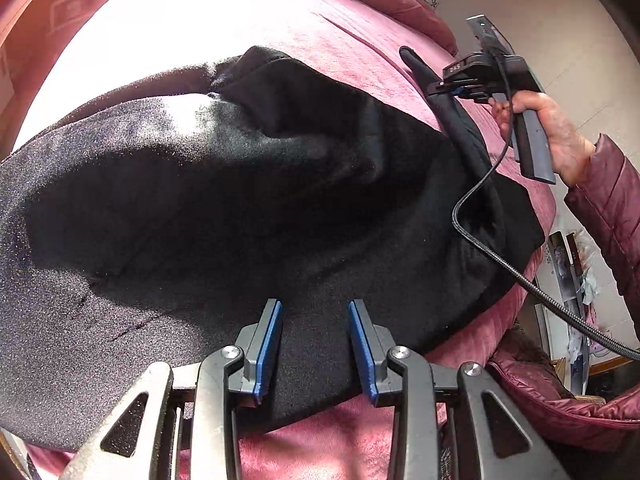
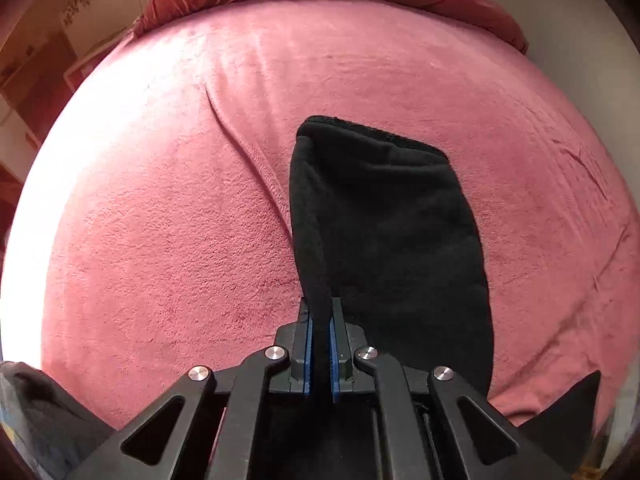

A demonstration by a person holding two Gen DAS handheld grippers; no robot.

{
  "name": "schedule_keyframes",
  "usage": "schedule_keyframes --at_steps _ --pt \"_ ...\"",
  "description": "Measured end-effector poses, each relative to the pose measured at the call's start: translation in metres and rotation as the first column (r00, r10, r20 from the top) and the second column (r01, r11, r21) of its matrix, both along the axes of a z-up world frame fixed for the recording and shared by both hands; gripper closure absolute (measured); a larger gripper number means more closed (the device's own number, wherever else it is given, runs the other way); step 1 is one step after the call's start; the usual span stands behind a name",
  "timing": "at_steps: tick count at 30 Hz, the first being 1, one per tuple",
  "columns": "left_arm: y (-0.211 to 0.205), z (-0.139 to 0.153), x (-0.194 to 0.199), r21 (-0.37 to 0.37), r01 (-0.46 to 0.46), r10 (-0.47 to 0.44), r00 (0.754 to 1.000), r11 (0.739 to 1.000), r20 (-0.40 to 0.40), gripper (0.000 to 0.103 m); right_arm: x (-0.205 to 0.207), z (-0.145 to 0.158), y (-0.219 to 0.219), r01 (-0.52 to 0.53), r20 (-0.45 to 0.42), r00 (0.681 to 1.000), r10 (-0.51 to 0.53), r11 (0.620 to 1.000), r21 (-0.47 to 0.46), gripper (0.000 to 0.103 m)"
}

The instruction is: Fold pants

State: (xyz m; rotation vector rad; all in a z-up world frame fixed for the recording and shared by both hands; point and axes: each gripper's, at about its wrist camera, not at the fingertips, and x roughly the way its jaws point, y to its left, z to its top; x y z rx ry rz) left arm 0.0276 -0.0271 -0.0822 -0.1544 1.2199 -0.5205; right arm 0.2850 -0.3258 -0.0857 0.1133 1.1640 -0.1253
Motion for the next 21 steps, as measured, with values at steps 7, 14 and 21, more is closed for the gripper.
schedule_keyframes --at_steps 7,14,21 --pt "-0.011 0.004 -0.002 0.009 0.019 -0.02 0.999 1.0 0.026 0.068 -0.089 0.07 -0.098 0.144 0.209 0.951 -0.228 0.925 0.352 0.097" --pt "-0.038 0.014 -0.015 0.035 0.105 -0.108 0.992 0.994 0.07 0.068 -0.206 0.068 -0.187 0.292 0.24 0.857 -0.456 0.814 0.502 0.097" --pt "-0.073 0.016 -0.021 0.076 0.215 -0.221 0.972 0.974 0.077 0.068 -0.295 -0.03 -0.243 0.468 0.07 0.786 -0.614 0.665 0.582 0.097"
